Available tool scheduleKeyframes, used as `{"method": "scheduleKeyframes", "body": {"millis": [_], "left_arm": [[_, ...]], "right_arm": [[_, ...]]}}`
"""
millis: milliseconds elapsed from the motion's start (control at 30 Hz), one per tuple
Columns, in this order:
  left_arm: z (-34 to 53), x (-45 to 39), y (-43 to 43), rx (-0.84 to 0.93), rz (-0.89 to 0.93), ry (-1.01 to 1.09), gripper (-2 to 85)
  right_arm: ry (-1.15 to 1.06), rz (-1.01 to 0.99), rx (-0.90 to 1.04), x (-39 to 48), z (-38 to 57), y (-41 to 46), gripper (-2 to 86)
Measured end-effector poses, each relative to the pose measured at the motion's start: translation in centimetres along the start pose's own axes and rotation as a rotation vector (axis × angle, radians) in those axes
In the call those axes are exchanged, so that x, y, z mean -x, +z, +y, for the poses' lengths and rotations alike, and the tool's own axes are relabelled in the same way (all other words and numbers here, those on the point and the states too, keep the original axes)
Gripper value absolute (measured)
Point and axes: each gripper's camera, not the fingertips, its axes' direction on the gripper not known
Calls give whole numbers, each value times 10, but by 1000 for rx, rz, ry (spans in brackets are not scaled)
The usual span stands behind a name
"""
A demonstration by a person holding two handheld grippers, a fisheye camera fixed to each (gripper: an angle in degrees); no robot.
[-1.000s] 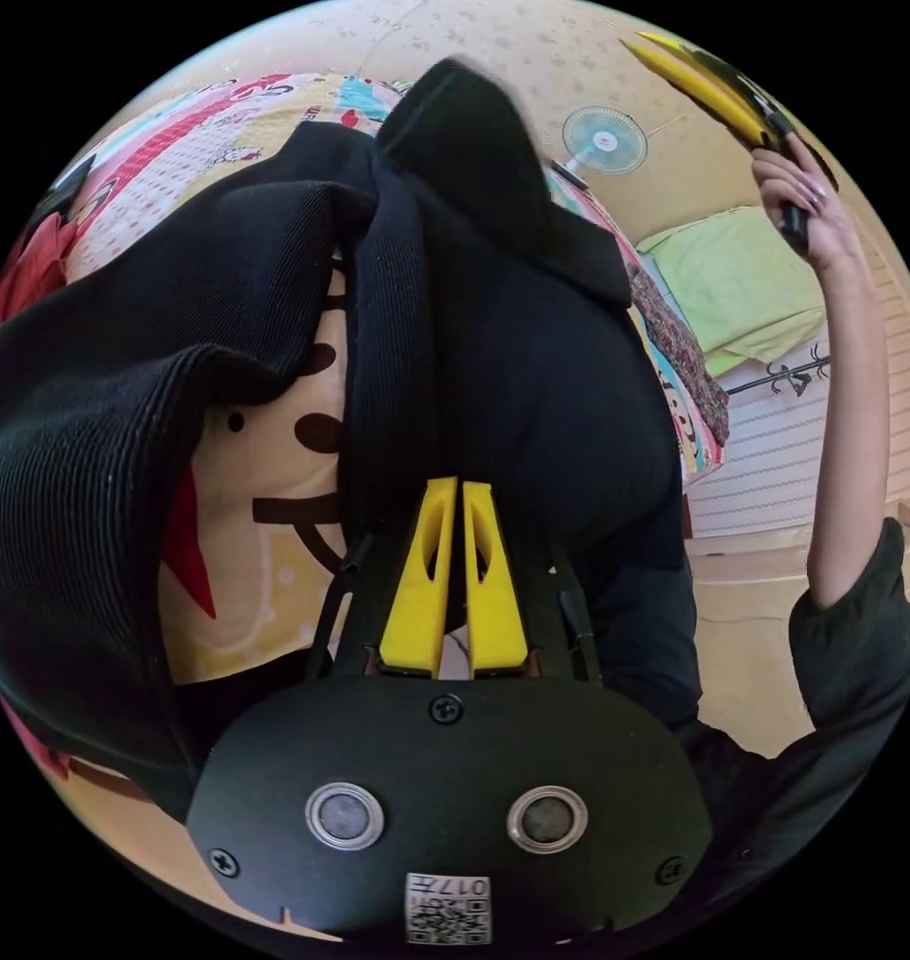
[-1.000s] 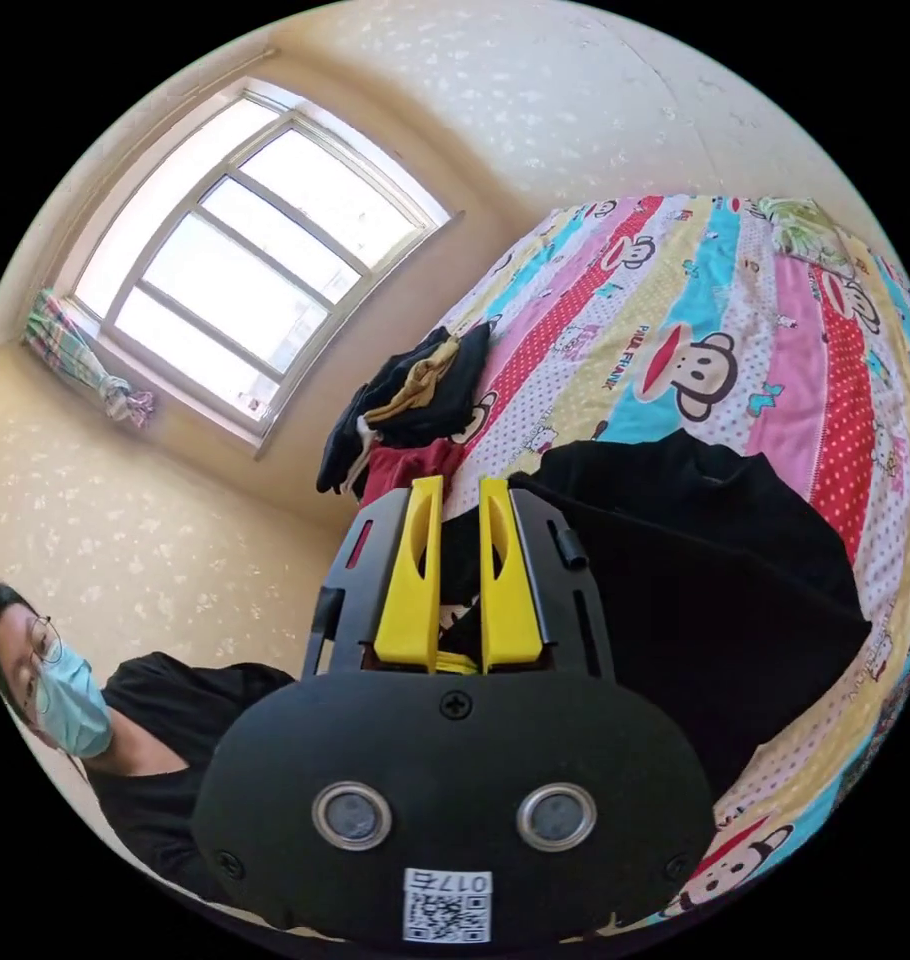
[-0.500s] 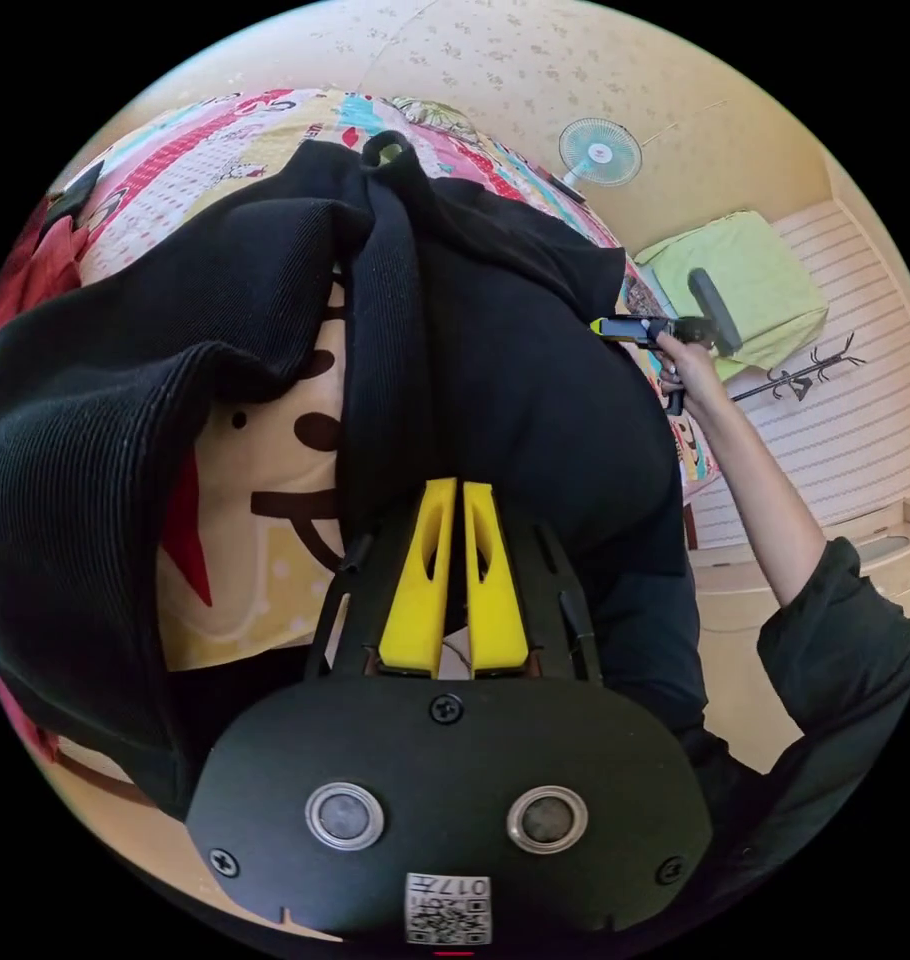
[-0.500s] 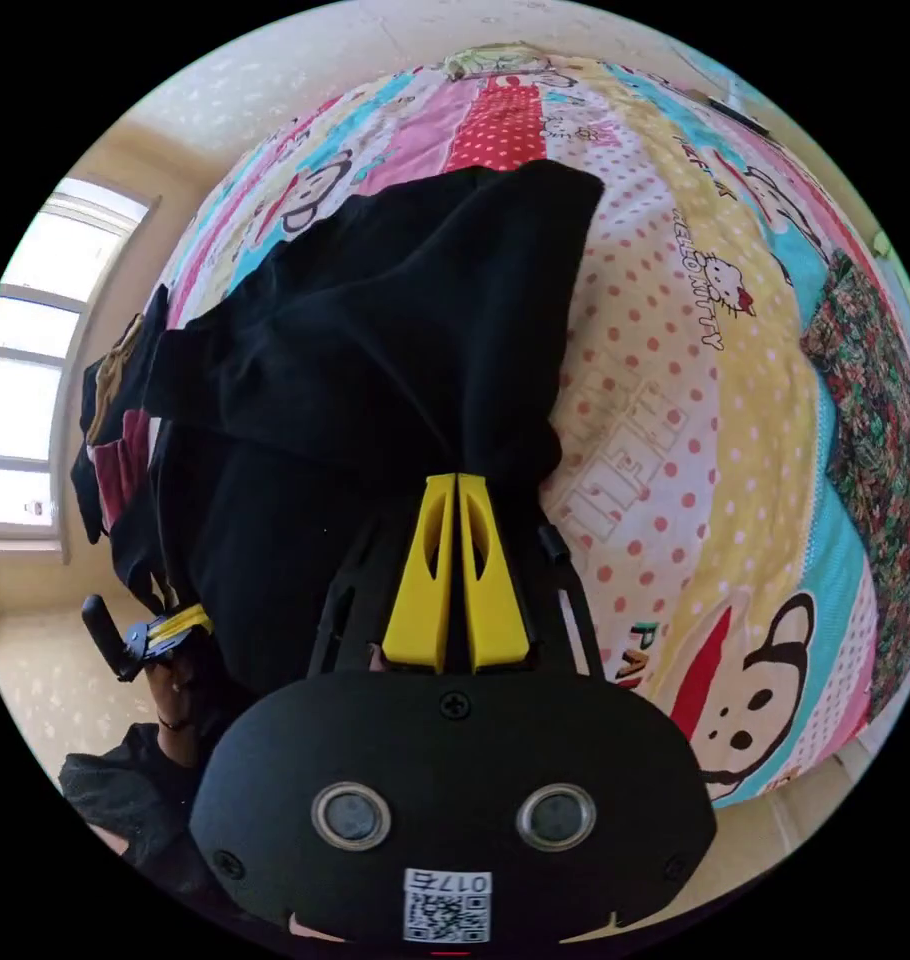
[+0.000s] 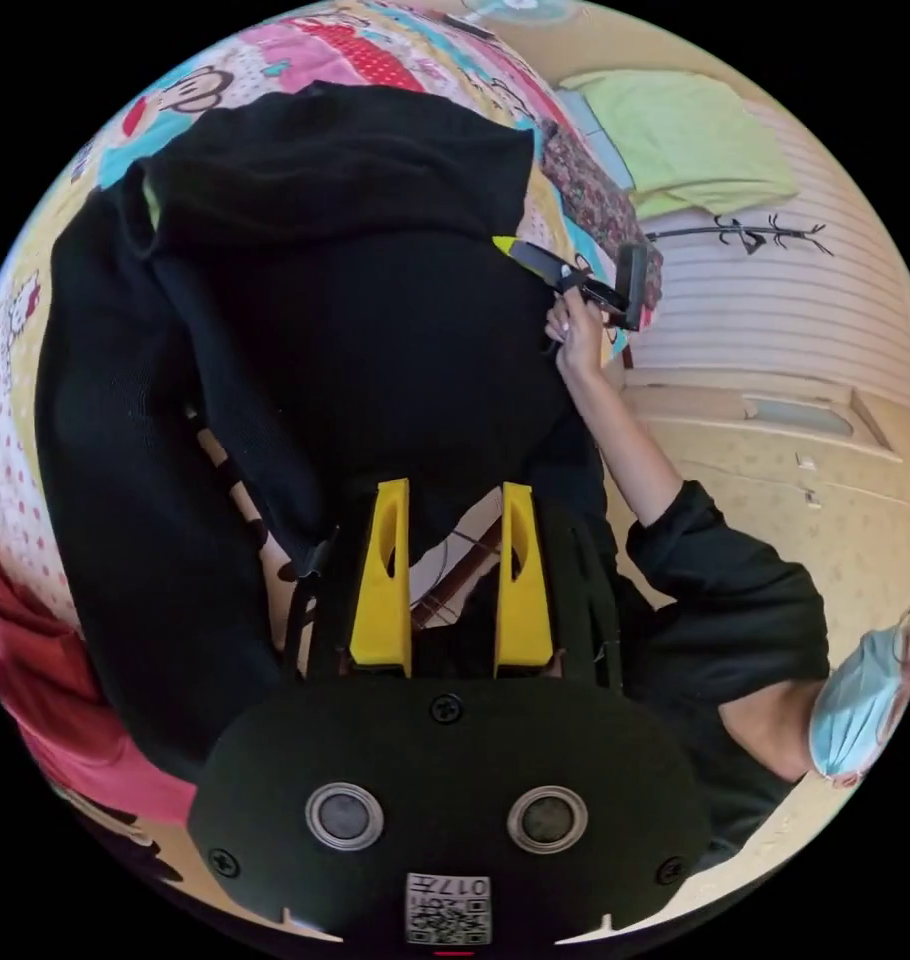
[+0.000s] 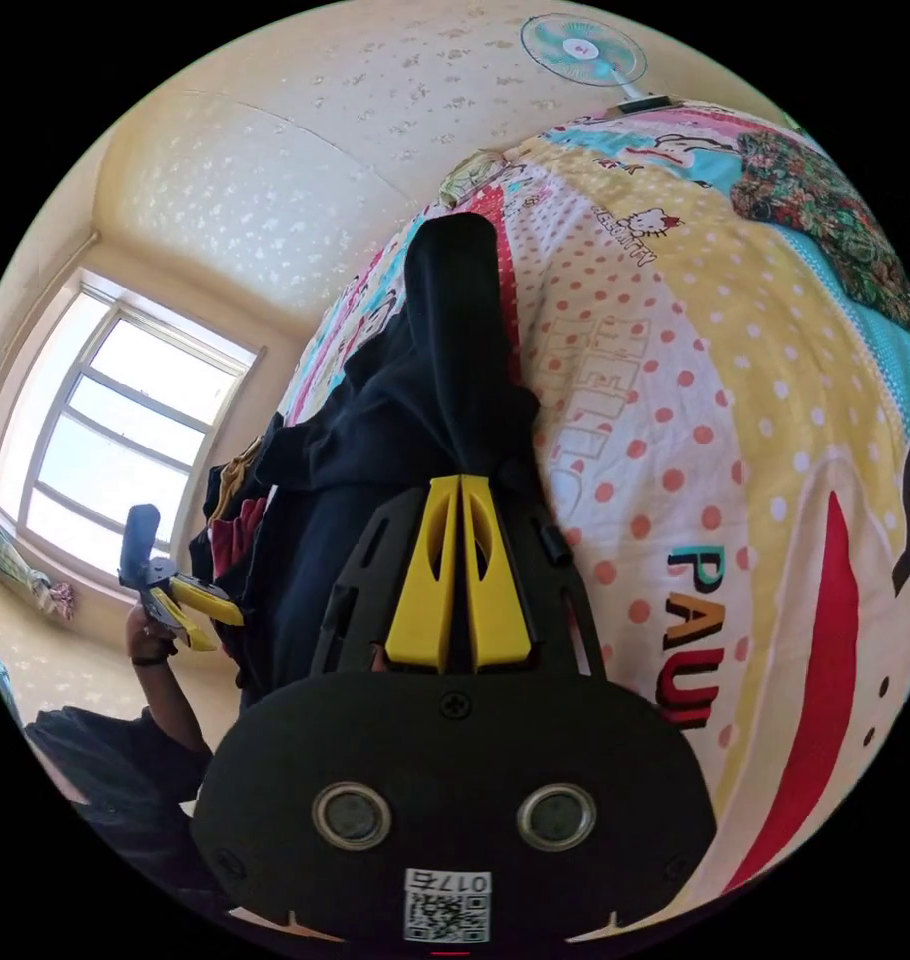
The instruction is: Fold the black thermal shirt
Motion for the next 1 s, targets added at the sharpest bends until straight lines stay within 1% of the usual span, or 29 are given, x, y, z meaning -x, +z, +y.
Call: {"method": "scheduleKeyframes", "body": {"millis": [33, 100, 133, 167, 200, 233, 300, 333, 367, 400, 433, 467, 500, 533, 600, 667, 733, 867, 933, 1000], "left_arm": [[2, -3, -6, -25, 26, 19, 126], [9, -8, -35, -180, 106, 46, 123], [9, -8, -42, -223, 109, 46, 121], [9, -4, -58, -309, 86, 13, 115], [7, 3, -72, -403, 22, -53, 107], [5, 7, -78, -448, -21, -88, 106], [-8, 18, -93, -582, -232, -212, 110], [-12, 21, -94, -604, -282, -241, 112], [-24, 30, -91, -629, -380, -295, 119], [-37, 44, -81, -608, -449, -351, 120], [-45, 53, -73, -569, -459, -382, 117], [-60, 69, -55, -460, -443, -411, 100], [-65, 73, -41, -403, -475, -408, 71], [-63, 69, -39, -405, -519, -396, 68], [-46, 37, -39, -466, -762, -391, 53], [-38, 29, -31, -488, -906, -425, 31], [-36, 36, -17, -449, -898, -427, 22], [9, 7, -23, -555, -864, -382, 40], [41, -3, -25, -598, -790, -403, 59], [95, -9, -23, -673, -598, -418, 95]], "right_arm": [[6, -38, -7, -7, 3, -1, 3], [-10, -45, -19, -9, 9, -3, 3], [-27, -25, -25, -7, 13, -3, 3], [-35, -14, -27, -6, 15, -3, 3], [-49, 4, -30, -5, 18, -3, 3], [-55, 9, -34, -5, 21, -4, 3], [-55, -8, -40, -8, 25, -5, 4], [-52, -26, -43, -12, 27, -7, 4], [-51, -34, -45, -13, 29, -7, 4], [-51, -45, -47, -15, 31, -8, 4], [-54, -50, -50, -15, 34, -9, 4], [-57, -51, -51, -15, 35, -10, 4], [-62, -52, -54, -15, 37, -11, 4], [-67, -55, -58, -15, 40, -12, 4], [-89, -61, -71, -14, 45, -13, 4], [-105, -56, -85, -12, 49, -15, 4], [-98, -69, -68, -14, 49, -14, 3], [-90, -90, -66, -14, 51, -15, 3], [-86, -93, -64, -12, 51, -15, 3], [-78, -108, -63, -12, 51, -16, 3]]}}
